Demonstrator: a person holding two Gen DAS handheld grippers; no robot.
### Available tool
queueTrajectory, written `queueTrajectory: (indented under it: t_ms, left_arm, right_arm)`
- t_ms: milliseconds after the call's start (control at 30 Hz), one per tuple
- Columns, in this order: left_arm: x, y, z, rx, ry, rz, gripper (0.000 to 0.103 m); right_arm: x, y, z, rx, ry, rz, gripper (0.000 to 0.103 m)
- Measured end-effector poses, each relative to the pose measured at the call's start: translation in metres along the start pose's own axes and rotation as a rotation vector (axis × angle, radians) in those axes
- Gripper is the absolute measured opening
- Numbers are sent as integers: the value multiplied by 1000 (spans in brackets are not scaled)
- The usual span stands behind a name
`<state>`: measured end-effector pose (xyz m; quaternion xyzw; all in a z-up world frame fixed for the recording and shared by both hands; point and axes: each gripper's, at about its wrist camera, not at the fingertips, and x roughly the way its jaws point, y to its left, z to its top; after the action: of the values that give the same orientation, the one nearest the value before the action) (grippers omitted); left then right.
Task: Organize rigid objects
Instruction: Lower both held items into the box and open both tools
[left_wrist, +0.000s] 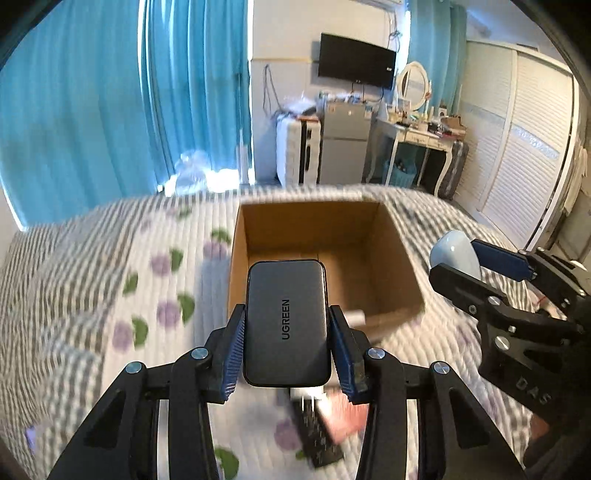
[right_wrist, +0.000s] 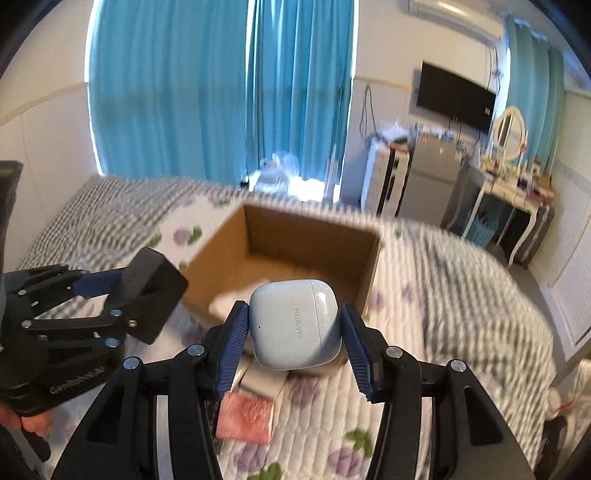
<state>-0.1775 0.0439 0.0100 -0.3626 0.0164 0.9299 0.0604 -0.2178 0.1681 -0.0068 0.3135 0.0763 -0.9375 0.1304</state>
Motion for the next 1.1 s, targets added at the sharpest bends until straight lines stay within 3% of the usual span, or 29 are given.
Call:
queueTrajectory:
  t_ms: [267, 400, 633, 867, 1100]
  left_arm:
    - [69, -25, 35, 13, 56, 2, 43]
    - [118, -39, 31, 23, 105, -5, 43]
    - [167, -58, 10, 69, 160, -8, 43]
    - [181, -62, -2, 55, 187, -1, 45]
    - [125, -45, 20, 64, 90, 14, 46]
  right_arm:
    - [30, -30, 37, 31, -46, -32, 51]
    - [61, -50, 35, 74, -34, -25, 51]
    - [114, -70, 15, 100, 26, -10, 51]
    - [128, -76, 7, 104, 50, -13, 51]
    - [113, -76, 17, 119, 33, -12, 51]
